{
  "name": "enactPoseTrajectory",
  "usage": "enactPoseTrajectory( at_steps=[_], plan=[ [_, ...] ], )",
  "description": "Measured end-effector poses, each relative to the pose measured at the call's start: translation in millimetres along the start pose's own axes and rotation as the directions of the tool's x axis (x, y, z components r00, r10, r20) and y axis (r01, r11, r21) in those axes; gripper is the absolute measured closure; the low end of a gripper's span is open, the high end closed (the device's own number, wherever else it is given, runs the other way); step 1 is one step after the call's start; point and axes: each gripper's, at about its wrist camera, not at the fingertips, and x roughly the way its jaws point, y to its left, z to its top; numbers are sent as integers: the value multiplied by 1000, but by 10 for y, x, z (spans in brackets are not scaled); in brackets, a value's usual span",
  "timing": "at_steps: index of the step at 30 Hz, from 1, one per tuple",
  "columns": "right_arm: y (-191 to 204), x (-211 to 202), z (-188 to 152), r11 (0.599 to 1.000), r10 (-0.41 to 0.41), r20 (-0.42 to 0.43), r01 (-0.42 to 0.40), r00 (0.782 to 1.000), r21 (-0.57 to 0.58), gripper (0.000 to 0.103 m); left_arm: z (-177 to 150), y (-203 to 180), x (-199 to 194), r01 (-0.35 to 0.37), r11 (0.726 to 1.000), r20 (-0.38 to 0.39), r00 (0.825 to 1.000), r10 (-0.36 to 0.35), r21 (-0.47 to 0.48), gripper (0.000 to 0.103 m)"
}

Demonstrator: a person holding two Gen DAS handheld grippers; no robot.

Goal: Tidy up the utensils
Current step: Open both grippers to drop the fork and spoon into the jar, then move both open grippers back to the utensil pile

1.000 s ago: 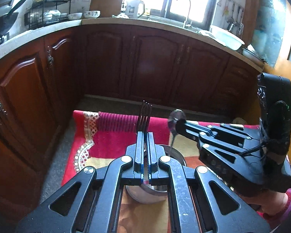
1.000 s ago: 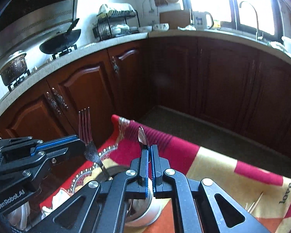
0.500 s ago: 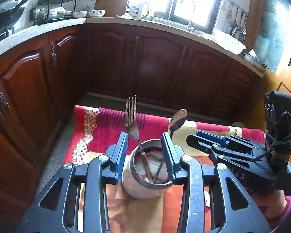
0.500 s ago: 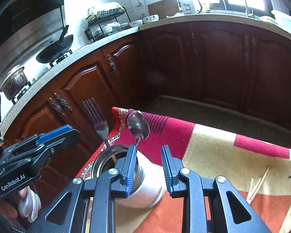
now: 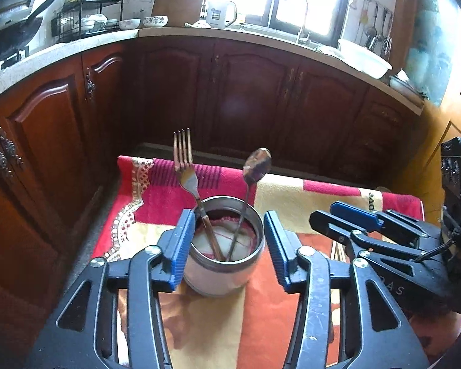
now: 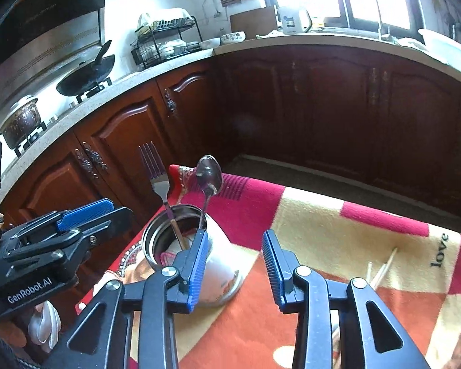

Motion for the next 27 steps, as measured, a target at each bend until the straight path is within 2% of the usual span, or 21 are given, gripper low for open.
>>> enactPoseTrajectory(
  at_steps=[5,13,23,27],
  plan=[
    [-71,-157,-101,1000,-25,5,25,1000,7,65,-97,-182,-13,-4,1000,-7,1000,4,24,52],
    [-304,-402,-313,996,-83,8,83,996,12,61,-281,-489,47,29,999,-45,999,-27,38,48],
    [-989,-639,-717,980,-159,-39,163,986,117,61,-475,-831,226,108,994,-119,988,-104,33,48],
    [-1299,-657,-925,964,-184,-83,196,979,177,61,-583,-946,389,161,987,-169,973,-154,26,48]
  ],
)
